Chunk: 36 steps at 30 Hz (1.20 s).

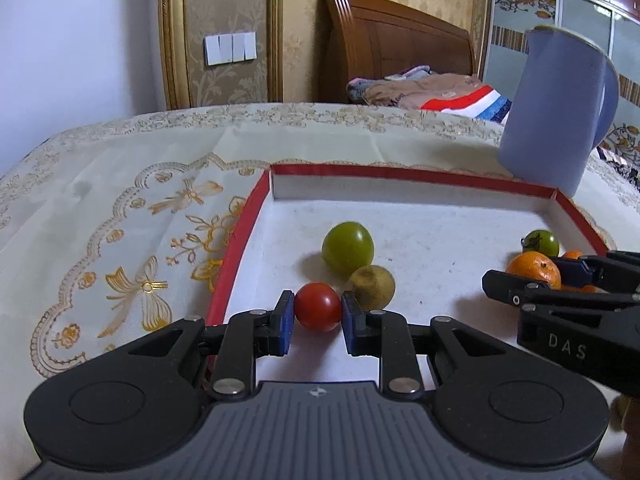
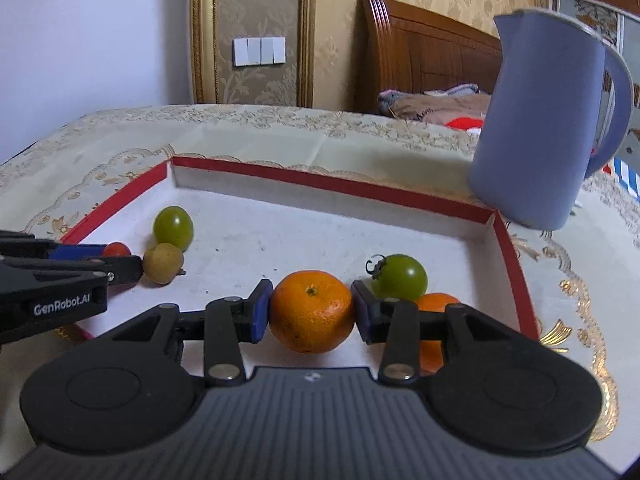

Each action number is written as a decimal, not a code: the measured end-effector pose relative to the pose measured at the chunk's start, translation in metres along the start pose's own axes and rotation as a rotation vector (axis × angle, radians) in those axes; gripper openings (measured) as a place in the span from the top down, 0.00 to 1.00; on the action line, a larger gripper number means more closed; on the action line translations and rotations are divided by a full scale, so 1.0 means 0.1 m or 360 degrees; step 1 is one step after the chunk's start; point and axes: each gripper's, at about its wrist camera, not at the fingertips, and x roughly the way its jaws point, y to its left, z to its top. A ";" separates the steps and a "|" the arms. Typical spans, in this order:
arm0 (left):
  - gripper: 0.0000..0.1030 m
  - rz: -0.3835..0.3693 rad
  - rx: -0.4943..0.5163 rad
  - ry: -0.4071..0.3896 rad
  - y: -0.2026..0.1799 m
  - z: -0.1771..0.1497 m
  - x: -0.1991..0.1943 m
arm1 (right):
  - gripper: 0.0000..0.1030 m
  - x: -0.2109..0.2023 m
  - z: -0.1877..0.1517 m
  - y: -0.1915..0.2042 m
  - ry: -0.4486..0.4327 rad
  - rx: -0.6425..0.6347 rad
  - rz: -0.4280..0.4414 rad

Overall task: Organize fruits
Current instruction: 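Carry the orange with the right gripper while the left carries the red tomato into the tray, then open the right gripper over the tray while the left releases the red tomato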

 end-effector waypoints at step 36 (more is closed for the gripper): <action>0.76 0.0057 -0.0094 -0.0256 0.19 -0.25 -0.48 | 0.16 -0.57 -0.19 -0.16 -0.0271 0.0156 0.0028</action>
